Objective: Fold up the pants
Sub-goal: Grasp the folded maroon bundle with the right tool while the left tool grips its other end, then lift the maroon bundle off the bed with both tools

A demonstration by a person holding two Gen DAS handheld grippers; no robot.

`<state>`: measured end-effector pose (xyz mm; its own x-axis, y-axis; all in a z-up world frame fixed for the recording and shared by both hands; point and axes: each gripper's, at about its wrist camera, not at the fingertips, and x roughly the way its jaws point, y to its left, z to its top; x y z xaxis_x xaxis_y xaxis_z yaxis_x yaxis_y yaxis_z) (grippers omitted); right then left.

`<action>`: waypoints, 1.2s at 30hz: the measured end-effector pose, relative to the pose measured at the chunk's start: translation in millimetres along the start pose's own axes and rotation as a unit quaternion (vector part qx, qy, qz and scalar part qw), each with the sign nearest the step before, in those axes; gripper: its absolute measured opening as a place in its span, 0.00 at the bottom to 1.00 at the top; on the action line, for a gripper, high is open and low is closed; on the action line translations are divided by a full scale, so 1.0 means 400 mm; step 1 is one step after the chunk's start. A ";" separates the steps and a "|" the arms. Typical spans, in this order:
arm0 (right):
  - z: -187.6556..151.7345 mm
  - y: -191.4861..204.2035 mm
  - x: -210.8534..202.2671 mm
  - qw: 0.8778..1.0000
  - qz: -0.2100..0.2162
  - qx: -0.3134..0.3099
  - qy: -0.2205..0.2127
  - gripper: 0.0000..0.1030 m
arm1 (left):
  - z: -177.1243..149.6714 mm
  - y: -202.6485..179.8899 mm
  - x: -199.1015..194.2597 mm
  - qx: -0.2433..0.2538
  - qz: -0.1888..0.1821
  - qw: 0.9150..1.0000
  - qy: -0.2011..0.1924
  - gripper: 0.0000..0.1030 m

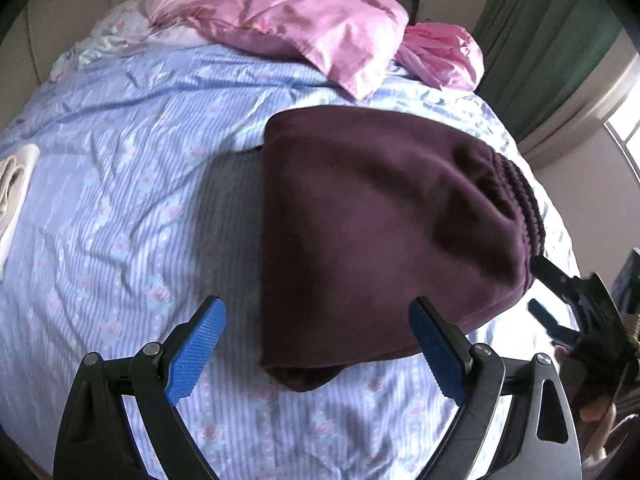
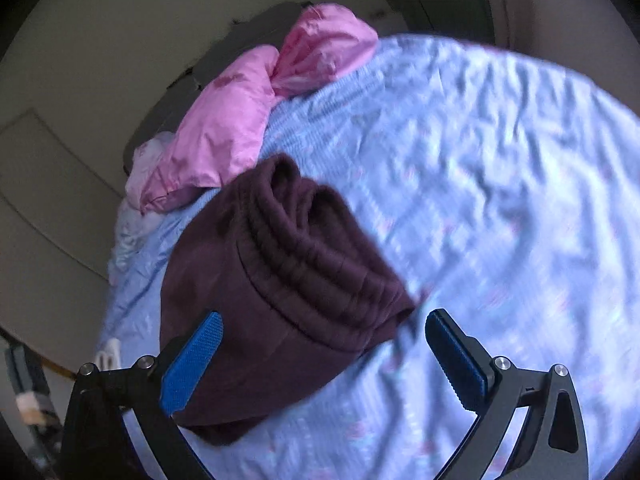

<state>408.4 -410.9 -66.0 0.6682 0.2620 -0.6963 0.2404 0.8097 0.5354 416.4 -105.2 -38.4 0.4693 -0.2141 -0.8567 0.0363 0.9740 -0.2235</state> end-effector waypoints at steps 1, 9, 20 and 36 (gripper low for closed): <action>-0.008 -0.008 0.021 1.000 0.008 0.017 0.005 1.00 | -0.003 0.009 0.004 -0.003 0.002 1.000 0.002 0.91; -0.028 -0.079 0.148 0.992 0.044 0.121 0.012 1.00 | -0.008 0.050 0.022 -0.024 0.022 0.999 0.002 0.91; -0.044 -0.132 0.264 0.981 0.085 0.165 0.059 1.00 | 0.052 0.031 0.071 0.014 0.012 1.000 -0.001 0.91; 0.025 -0.076 0.332 0.989 0.049 0.120 0.071 1.00 | 0.144 0.125 0.359 -0.077 -0.142 0.981 0.103 1.00</action>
<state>497.0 -406.1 -170.0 0.5955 0.4179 -0.6861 0.3507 0.6331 0.6900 536.6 -82.8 -145.9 0.2706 -0.5015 -0.8217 -0.0020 0.8533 -0.5215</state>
